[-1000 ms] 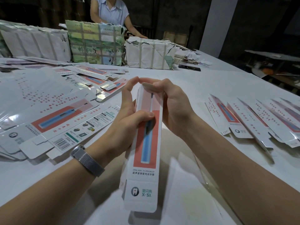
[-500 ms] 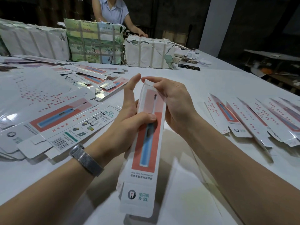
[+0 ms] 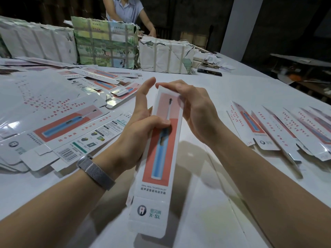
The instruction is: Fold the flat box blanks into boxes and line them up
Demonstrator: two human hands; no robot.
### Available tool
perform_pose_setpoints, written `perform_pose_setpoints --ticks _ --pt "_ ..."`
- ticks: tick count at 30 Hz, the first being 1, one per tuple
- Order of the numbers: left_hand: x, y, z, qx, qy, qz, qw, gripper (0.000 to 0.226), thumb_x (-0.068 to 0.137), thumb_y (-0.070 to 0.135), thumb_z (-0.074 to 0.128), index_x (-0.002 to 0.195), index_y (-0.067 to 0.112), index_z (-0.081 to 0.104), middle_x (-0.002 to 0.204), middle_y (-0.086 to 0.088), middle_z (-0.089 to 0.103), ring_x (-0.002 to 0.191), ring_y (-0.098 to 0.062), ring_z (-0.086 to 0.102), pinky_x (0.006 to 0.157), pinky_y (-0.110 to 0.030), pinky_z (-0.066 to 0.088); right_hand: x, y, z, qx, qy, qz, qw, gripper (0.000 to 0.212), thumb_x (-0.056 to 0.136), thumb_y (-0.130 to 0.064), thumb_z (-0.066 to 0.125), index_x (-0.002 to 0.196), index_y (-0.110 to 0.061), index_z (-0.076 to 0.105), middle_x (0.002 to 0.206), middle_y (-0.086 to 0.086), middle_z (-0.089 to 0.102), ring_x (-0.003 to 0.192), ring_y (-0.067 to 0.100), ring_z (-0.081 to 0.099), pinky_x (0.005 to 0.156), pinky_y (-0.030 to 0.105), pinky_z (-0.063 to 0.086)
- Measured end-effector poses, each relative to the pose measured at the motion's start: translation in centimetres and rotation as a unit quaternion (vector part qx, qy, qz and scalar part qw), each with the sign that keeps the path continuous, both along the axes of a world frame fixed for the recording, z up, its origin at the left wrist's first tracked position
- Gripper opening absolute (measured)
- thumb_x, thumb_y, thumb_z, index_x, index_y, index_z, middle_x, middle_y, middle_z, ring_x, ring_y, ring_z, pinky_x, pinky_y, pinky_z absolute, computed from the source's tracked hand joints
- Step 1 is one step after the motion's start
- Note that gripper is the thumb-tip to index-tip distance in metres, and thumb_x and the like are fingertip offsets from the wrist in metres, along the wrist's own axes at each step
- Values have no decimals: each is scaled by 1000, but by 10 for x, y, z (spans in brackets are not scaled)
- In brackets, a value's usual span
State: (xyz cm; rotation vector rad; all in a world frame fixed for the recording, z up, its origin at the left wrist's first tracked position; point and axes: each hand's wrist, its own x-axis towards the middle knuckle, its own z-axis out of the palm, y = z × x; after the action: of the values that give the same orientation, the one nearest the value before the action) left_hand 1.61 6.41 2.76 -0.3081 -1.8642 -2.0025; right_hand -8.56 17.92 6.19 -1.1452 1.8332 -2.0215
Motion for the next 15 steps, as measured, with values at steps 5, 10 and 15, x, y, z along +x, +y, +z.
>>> perform_pose_setpoints --ticks 5,10,15 --pt "0 0 2 8 -7 -1 1000 83 77 7 51 147 44 27 93 10 74 70 -12 67 61 -21 54 2 0 -2 4 92 -26 995 29 92 -12 49 110 -5 70 102 7 62 96 11 60 86 27 46" --pt "3 1 4 -9 -23 -17 1000 81 76 9 51 146 45 29 90 11 73 65 -13 66 60 -22 55 1 2 -4 3 148 -54 988 26 91 -8 51 105 -3 73 96 6 64 91 9 61 80 22 47" --pt "2 -2 3 -21 -26 -13 999 80 76 10 51 147 41 30 90 6 71 66 -14 65 60 -22 54 3 -1 -5 5 159 -57 986 23 90 -8 53 102 -11 73 92 5 64 89 11 61 77 26 49"
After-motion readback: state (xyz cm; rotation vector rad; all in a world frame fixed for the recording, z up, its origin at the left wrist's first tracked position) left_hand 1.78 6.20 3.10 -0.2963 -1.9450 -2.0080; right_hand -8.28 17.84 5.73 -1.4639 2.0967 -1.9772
